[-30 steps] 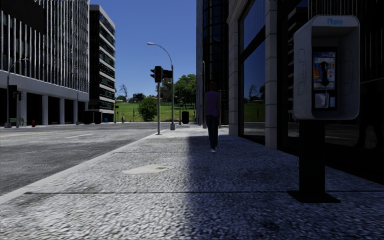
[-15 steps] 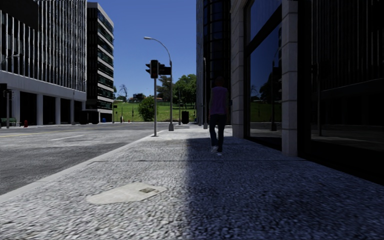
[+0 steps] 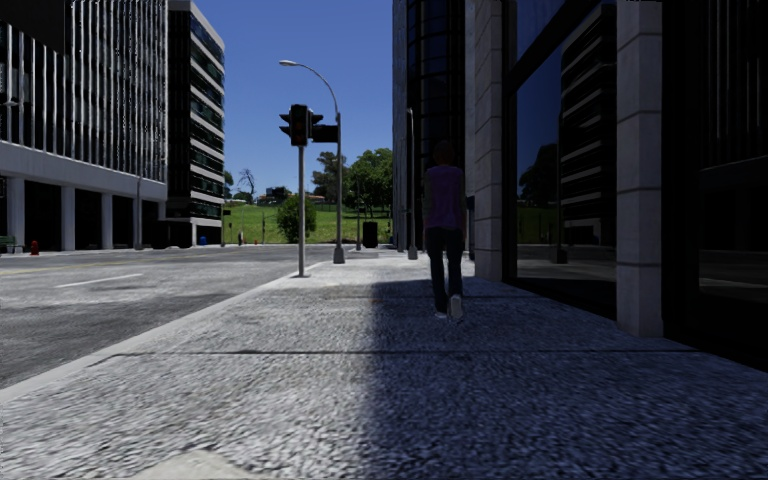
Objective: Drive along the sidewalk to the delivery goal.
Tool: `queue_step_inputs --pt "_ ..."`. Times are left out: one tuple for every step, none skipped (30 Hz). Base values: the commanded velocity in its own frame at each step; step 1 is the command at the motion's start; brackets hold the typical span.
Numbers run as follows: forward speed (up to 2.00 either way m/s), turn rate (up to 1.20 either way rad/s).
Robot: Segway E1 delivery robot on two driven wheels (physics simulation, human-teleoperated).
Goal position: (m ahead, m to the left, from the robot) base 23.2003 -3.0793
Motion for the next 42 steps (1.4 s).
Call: queue_step_inputs --pt "2.0 0.0" --pt "2.0 0.0" --pt "2.0 0.0" --pt "2.0 0.0" --pt "2.0 0.0" --pt "2.0 0.0" --pt "2.0 0.0" --pt "2.0 0.0" --pt "2.0 0.0" --pt "2.0 0.0" --pt "2.0 0.0" --pt "2.0 0.0" --pt "2.0 0.0" --pt "2.0 0.0" --pt "2.0 0.0" --pt "2.0 0.0" --pt "2.0 0.01" --pt "2.0 0.09" --pt "2.0 0.11" --pt "2.0 0.11" --pt "2.0 0.12" --pt "2.0 0.12" --pt "2.0 0.12" --pt "2.0 0.12" --pt "2.0 0.12" --pt "2.0 0.12" --pt "2.0 0.12" --pt "2.0 0.12" --pt "2.0 0.12" --pt "2.0 0.12" --pt "2.0 0.12" --pt "2.0 0.12" --pt "2.0 0.12" --pt "2.0 0.18" --pt "2.0 0.27" --pt "2.0 0.27" --pt "2.0 0.28" --pt "2.0 0.29" --pt "2.0 0.29" --pt "2.0 0.29" --pt "2.0 0.29" --pt "2.0 0.29"
